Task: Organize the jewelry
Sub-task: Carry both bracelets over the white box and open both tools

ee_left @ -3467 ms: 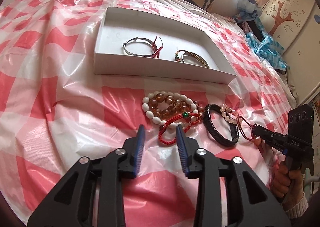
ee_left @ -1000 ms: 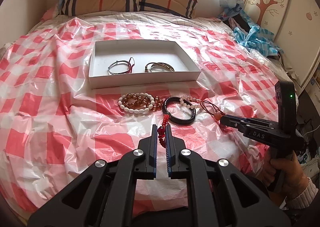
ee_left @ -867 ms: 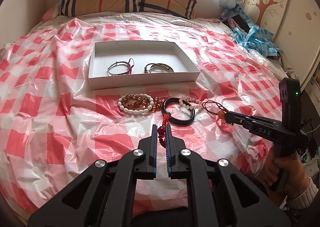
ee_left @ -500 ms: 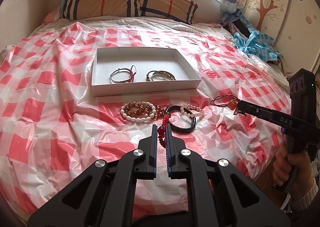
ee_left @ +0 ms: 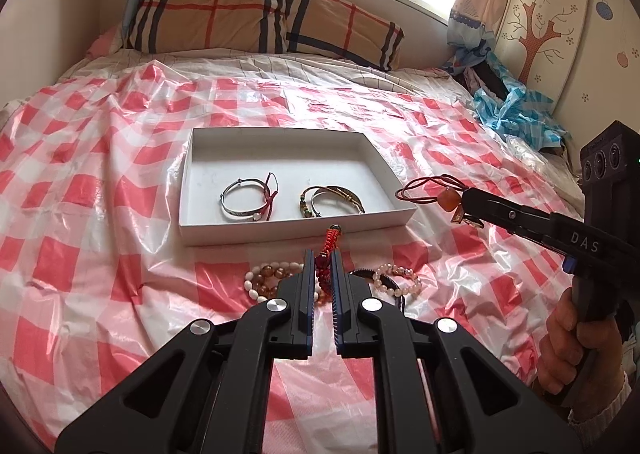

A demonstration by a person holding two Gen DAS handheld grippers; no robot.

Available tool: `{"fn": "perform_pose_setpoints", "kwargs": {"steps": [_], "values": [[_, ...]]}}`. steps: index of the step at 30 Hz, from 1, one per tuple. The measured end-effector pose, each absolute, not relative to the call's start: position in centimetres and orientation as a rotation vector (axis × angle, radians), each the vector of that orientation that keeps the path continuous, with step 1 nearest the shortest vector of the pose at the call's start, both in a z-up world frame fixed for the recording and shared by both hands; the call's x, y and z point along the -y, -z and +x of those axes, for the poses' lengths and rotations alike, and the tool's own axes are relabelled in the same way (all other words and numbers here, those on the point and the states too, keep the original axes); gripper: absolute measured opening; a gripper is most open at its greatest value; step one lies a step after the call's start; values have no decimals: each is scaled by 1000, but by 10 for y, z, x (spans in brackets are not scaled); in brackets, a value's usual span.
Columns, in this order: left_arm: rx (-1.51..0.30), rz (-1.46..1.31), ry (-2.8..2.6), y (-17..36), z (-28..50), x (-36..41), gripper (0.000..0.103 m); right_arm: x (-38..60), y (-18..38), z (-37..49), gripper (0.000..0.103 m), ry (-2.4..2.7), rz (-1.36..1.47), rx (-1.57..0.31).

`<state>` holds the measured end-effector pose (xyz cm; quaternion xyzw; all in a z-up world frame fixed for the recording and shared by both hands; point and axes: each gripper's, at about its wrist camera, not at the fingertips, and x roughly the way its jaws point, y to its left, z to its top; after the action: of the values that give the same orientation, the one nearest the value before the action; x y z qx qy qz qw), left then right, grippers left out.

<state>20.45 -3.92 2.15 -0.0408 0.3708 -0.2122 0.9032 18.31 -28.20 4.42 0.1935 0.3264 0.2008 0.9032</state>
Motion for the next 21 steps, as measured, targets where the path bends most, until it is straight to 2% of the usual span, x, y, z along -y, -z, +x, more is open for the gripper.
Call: {"fn": "perform_pose_setpoints", "kwargs": {"steps": [21], "values": [[-762, -123, 397, 7, 297, 46, 7, 249, -12, 283, 9, -449, 356, -698]]}}
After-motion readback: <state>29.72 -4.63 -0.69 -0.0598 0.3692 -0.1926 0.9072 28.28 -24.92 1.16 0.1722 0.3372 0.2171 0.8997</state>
